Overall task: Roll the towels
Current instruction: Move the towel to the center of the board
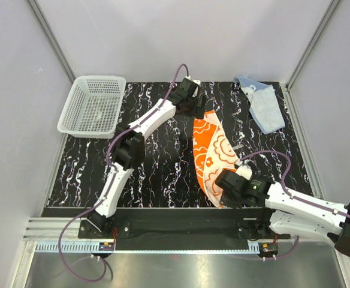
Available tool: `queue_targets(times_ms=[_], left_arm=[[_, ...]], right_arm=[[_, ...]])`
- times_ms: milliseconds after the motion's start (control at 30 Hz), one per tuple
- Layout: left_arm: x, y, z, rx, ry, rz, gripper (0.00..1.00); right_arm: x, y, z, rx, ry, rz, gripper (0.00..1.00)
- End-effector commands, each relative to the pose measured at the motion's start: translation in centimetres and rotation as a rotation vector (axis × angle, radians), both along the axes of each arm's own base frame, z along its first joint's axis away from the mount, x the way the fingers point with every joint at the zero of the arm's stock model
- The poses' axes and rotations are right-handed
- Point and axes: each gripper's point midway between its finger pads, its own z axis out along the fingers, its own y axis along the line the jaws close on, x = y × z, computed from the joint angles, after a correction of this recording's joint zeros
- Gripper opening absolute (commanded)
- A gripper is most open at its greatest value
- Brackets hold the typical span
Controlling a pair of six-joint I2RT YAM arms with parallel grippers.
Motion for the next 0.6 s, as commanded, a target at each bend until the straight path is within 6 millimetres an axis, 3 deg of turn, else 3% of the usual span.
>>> queue_targets(times_ms=[0,267,400,500,567], left_arm=[[0.6,-1.4,1.3,-0.061,-0.026,-0.025,0.99],[0.9,-3.3,-1.8,-0.088,-0.006,-0.050,0.97],[1.1,-4.0,-3.6,-0.104,0.020,-0.046,0.75],[1.1,-4.2,-4.9,-0.108,0.037,-0.043,0.73],[1.2,-4.4,-5.5,-0.108,0.039,-0.047,0.67]], right_arm=[[0.4,-0.2,-0.3,-0.016,-0.012,-0.035,0.00],[0.5,0.4,-1.0,-0.038,0.010,-0.014,0.00],[0.6,0.4,-1.0,-0.047,0.013,-0.007,0.00],[0.6,0.6,-0.8,-0.037,0.009,-0.007,0.00],[0.5,0.5,-0.6,-0.030,0.006,-0.011,0.00]])
